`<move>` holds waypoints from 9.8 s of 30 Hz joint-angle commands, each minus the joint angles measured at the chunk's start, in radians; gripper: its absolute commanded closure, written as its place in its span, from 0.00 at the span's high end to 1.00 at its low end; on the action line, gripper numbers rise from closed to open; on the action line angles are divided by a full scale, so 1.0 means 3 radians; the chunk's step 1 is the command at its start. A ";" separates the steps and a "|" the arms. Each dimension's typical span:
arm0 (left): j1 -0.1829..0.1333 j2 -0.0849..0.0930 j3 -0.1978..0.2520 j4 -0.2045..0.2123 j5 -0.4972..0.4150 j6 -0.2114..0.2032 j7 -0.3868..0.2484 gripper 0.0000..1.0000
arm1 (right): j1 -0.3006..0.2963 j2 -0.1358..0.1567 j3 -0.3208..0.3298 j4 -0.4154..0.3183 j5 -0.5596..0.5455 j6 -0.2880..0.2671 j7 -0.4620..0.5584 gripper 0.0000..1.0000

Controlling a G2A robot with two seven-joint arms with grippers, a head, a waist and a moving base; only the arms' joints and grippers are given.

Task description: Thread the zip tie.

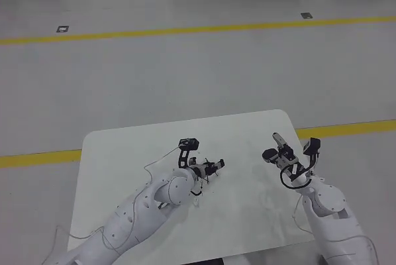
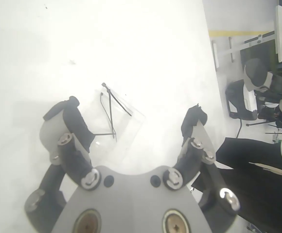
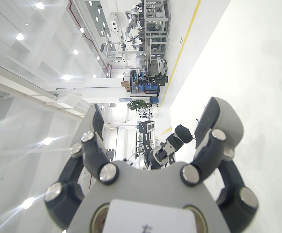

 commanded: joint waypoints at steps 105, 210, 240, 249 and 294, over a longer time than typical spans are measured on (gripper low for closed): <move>0.0150 -0.1034 -0.0571 0.0851 0.2369 0.0000 -0.1249 0.15 | 0.0000 0.0000 0.0000 0.0000 0.0000 0.0000 0.0000 1.00; 0.0944 -0.0512 -0.2097 -0.0579 -0.0042 -0.1797 -0.2335 0.00 | 0.0861 0.0062 -0.0607 0.0697 -0.0025 -0.0548 0.2011 1.00; 0.0885 -0.0289 -0.1939 -0.0571 -0.0670 -0.1340 -0.2354 0.00 | 0.0962 -0.0049 -0.0858 0.0713 -0.0413 -0.0609 0.2000 0.22; 0.0854 -0.0232 -0.1836 -0.0581 -0.0754 -0.1318 -0.2293 0.00 | 0.0921 -0.0087 -0.0817 0.0671 -0.0471 -0.0609 0.2082 0.15; 0.0843 0.0027 -0.1585 -0.0652 -0.1198 -0.1405 -0.1739 1.00 | 0.0750 -0.0254 -0.0620 0.0671 -0.0424 -0.0609 0.1701 0.00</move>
